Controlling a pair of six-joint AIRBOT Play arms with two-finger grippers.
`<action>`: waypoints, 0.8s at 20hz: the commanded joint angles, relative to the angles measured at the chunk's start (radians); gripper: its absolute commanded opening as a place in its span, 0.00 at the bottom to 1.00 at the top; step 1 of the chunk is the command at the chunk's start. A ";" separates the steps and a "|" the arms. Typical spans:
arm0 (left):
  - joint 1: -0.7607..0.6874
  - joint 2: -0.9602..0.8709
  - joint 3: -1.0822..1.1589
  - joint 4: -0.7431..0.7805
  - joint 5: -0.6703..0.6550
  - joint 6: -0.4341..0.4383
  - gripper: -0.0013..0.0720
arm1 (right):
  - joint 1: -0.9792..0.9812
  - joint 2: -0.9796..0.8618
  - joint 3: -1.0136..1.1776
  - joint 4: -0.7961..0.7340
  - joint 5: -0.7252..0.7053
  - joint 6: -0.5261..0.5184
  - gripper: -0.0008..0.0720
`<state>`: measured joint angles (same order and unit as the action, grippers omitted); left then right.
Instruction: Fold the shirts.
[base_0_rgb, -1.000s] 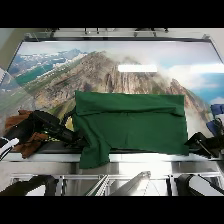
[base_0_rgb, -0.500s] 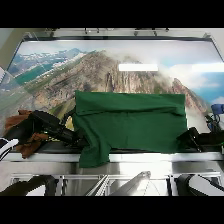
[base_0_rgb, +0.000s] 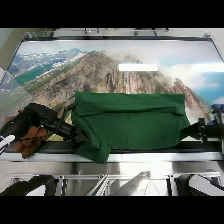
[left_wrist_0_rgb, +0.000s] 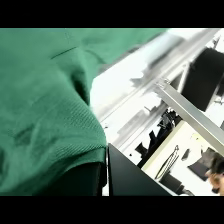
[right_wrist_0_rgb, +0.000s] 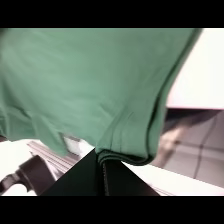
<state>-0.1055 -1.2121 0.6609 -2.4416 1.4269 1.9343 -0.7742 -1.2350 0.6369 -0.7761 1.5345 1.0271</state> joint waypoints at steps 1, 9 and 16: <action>0.030 0.061 0.027 0.099 0.059 -0.042 0.05 | -0.101 0.001 0.089 0.021 0.071 0.027 0.04; 0.309 0.182 -0.112 0.092 0.151 -0.051 0.05 | -0.159 -0.053 0.084 0.010 0.030 -0.033 0.04; 0.420 0.245 -0.088 0.066 0.140 -0.060 0.05 | -0.158 -0.065 0.084 0.216 0.005 -0.042 0.04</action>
<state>0.2817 -0.9726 0.5533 -2.3585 1.5665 1.8771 -0.9318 -1.2961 0.7197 -0.6872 1.5612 0.9962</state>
